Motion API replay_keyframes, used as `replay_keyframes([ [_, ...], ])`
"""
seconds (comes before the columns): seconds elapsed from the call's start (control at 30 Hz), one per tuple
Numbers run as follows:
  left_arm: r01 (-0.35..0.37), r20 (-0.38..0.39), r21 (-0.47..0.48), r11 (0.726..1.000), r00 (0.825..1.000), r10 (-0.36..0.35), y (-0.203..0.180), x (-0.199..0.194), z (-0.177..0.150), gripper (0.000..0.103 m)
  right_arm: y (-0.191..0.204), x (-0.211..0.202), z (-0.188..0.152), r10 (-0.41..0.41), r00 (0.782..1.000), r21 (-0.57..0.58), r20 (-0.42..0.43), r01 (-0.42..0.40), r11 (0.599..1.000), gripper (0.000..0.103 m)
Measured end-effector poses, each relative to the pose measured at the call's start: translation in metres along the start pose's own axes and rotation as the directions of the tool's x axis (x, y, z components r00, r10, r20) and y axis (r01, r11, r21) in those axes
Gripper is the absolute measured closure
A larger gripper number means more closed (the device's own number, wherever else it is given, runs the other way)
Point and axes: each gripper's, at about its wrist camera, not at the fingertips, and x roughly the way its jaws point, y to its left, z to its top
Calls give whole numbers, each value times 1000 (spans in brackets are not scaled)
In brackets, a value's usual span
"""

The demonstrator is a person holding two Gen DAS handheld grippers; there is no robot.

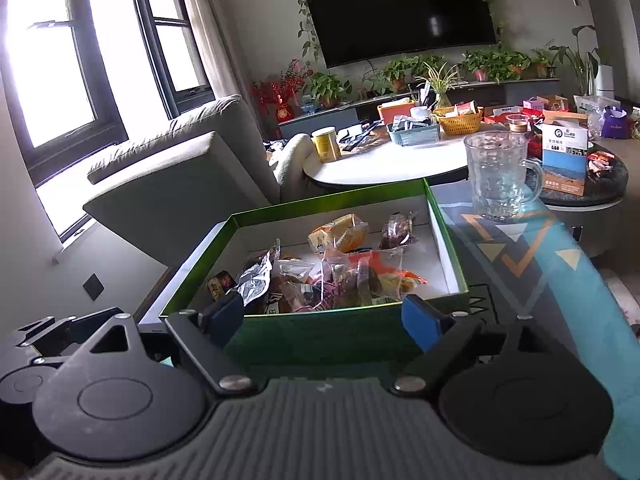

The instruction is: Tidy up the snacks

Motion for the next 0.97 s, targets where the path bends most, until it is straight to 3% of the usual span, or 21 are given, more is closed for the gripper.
replay_keyframes([
  [0.23, -49, 6, -3, 999, 999, 49, -5, -12, 1, 26, -1, -14, -4, 6, 1000, 14, -1, -6, 1000, 9],
  [0.97, -75, 31, -7, 997, 997, 75, -13, -42, 2, 26, 8, -50, -9, 31, 997, -25, 68, -30, 999, 8],
])
